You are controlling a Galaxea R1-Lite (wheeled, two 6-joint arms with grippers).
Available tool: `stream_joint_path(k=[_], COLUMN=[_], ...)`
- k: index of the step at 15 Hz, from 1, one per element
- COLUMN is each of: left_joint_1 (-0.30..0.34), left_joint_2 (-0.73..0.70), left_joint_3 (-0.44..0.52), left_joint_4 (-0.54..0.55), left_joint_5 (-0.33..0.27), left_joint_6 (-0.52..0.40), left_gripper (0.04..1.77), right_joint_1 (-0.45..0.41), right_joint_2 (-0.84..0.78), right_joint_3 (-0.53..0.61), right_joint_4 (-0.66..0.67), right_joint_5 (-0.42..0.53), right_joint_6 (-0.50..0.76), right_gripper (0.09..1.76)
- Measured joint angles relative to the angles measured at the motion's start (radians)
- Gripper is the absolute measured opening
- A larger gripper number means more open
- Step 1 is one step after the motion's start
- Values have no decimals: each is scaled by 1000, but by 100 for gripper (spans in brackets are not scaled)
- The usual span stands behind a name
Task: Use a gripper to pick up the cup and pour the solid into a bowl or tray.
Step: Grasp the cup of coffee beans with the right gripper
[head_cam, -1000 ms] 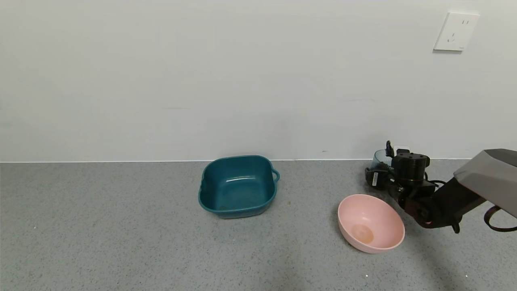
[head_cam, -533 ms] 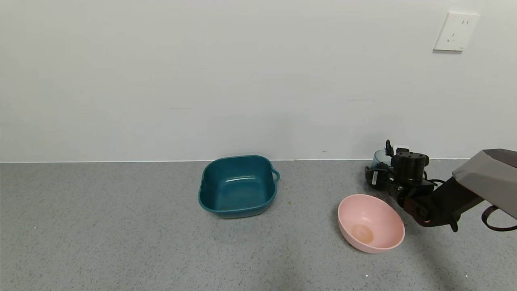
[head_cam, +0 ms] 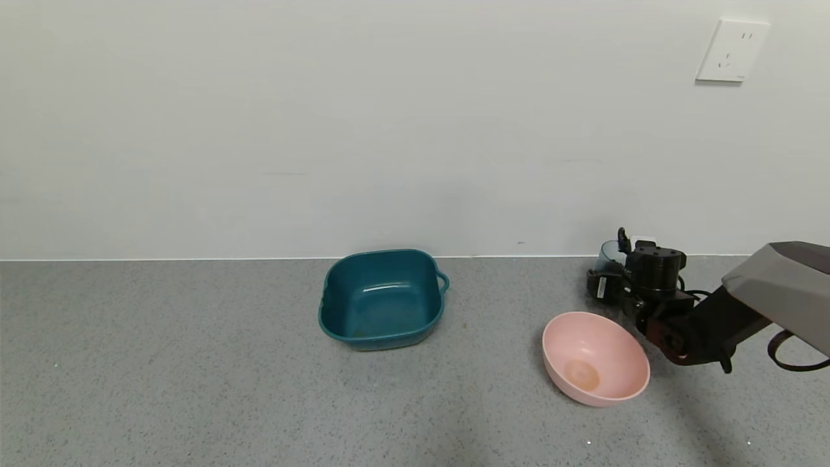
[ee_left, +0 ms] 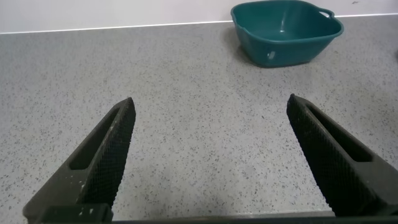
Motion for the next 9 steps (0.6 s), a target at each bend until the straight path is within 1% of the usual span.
stream_joint_path(k=[6, 7, 8, 9], left_joint_1=[0, 0, 0, 0], left_joint_2=[0, 0, 0, 0], left_joint_3=[0, 0, 0, 0], left_joint_4=[0, 0, 0, 0], left_joint_5=[0, 0, 0, 0], left_joint_6=[0, 0, 0, 0], left_gripper=[175, 175, 175, 175], right_joint_1=[1, 1, 2, 2], right_joint_2=[4, 4, 5, 5], right_joint_3=[-8, -9, -9, -8], right_joint_4=[-6, -6, -5, -4], right_joint_5=[0, 0, 0, 0], right_joint_6=[-1, 0, 0, -1], right_gripper=[171, 162, 144, 138])
